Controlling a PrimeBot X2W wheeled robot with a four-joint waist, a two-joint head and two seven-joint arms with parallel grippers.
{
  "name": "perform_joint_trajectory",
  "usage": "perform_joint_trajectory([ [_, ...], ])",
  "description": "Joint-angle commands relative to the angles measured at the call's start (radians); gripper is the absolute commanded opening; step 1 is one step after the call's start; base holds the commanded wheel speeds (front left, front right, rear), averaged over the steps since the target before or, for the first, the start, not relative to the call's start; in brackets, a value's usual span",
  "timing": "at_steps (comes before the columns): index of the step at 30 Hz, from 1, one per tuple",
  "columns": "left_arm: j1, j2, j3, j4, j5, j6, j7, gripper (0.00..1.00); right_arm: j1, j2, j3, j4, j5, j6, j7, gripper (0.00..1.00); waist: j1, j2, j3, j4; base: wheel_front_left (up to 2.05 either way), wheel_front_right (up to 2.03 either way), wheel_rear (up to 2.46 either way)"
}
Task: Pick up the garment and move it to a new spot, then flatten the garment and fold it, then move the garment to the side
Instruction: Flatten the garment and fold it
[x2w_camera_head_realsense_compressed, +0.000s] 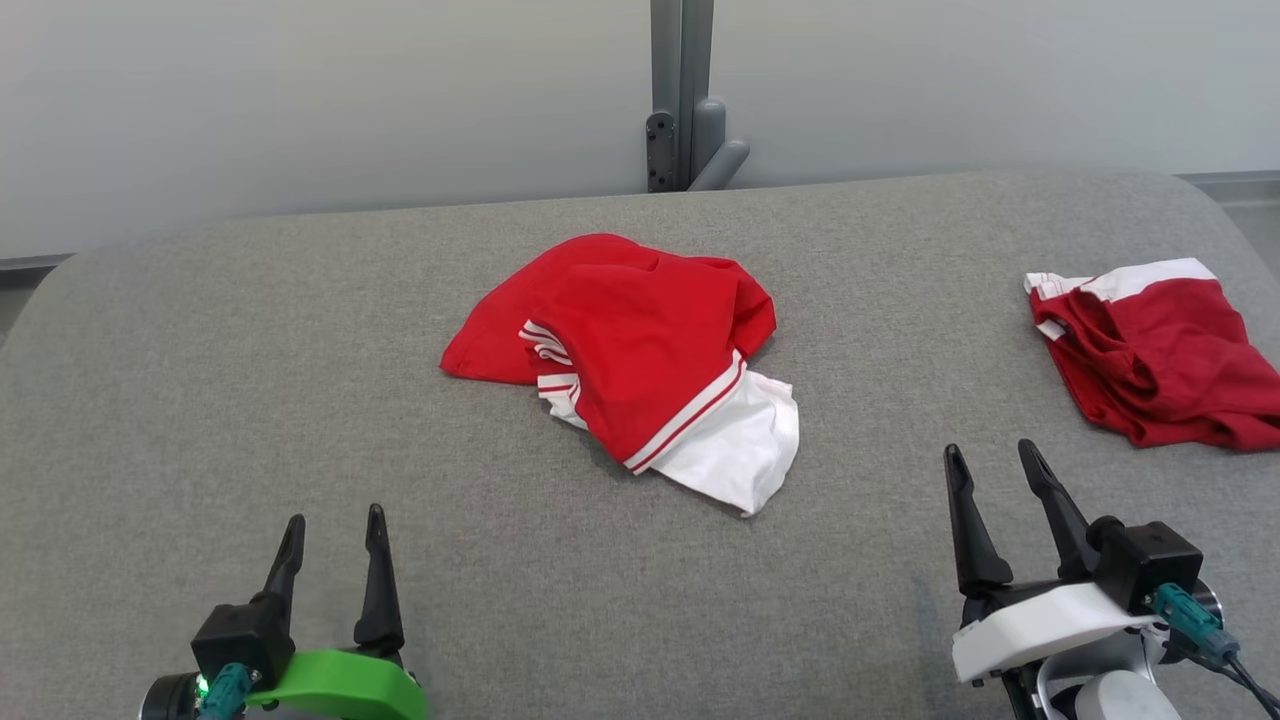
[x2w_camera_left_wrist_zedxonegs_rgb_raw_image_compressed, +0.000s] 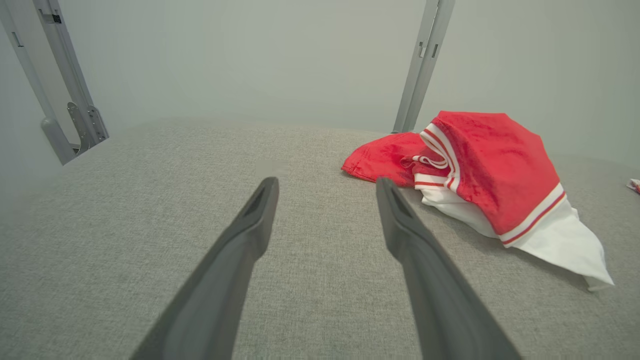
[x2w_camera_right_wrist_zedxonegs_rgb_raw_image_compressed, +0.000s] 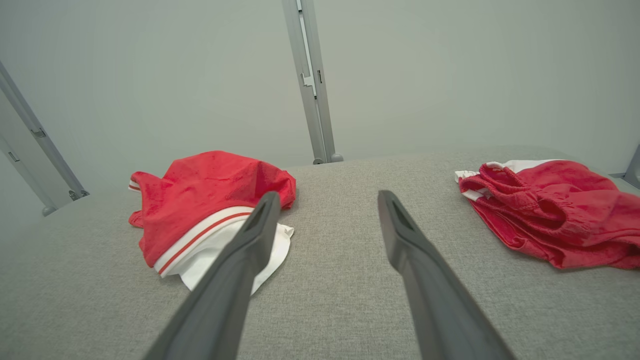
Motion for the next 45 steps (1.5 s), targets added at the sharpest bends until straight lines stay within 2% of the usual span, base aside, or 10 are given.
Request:
perform_joint_trajectory([
  [1,-0.011,-0.002,-0.005,0.008,0.017,-0.007,0.000,1.00,-0.011,-0.001,-0.005,-0.002,0.001,-0.002,-0.006,1.00,0.0000,0.0033,0.007,-0.001,0.00,0.00,0.00],
  [17,-0.250,-0.038,-0.315,0.257,-0.013,-0.102,0.050,1.00,-0.082,-0.001,0.002,-0.008,-0.008,-0.002,-0.011,1.00,0.0000,0.0033,0.141,-0.074,0.00,0.00,0.00],
  [23,-0.365,-0.038,-0.420,0.374,-0.099,-0.077,0.049,1.00,-0.113,-0.001,0.014,-0.012,0.001,-0.002,-0.013,1.00,0.0000,0.0033,0.201,-0.134,0.00,0.00,0.00],
  [31,-0.472,-0.038,-0.458,0.495,-0.194,-0.019,0.014,1.00,-0.135,-0.001,0.023,-0.003,0.011,-0.002,-0.014,1.00,0.0000,0.0033,0.245,-0.197,0.00,0.00,0.00],
  [32,-0.479,-0.038,-0.464,0.498,-0.201,-0.021,0.010,0.94,-0.134,-0.001,0.022,-0.003,0.012,-0.002,-0.014,1.00,0.0000,0.0033,0.245,-0.199,0.00,0.00,0.00],
  [33,-0.484,-0.038,-0.468,0.497,-0.210,-0.023,0.005,0.53,-0.133,-0.001,0.019,-0.006,0.013,-0.002,-0.014,1.00,0.0000,0.0033,0.245,-0.201,0.00,0.00,0.00],
  [34,-0.489,-0.037,-0.473,0.495,-0.214,-0.025,0.005,0.35,-0.132,-0.001,0.016,-0.007,0.013,-0.002,-0.014,1.00,0.0000,0.0033,0.245,-0.202,0.00,0.00,0.00],
  [35,-0.493,-0.037,-0.477,0.489,-0.216,-0.024,0.001,0.07,-0.131,-0.001,0.014,-0.007,0.012,-0.002,-0.014,1.00,0.0000,0.0033,0.243,-0.202,0.00,0.00,0.00],
  [36,-0.495,-0.038,-0.481,0.480,-0.215,-0.024,-0.001,0.00,-0.128,-0.001,0.011,-0.008,0.011,-0.002,-0.015,1.00,0.0000,0.0033,0.240,-0.201,0.00,0.00,0.00],
  [45,-0.382,-0.036,-0.391,0.196,-0.134,-0.014,-0.001,0.00,-0.101,-0.001,-0.005,-0.016,0.005,-0.002,-0.015,1.00,0.0000,0.0033,0.196,-0.144,0.00,0.00,0.00],
])
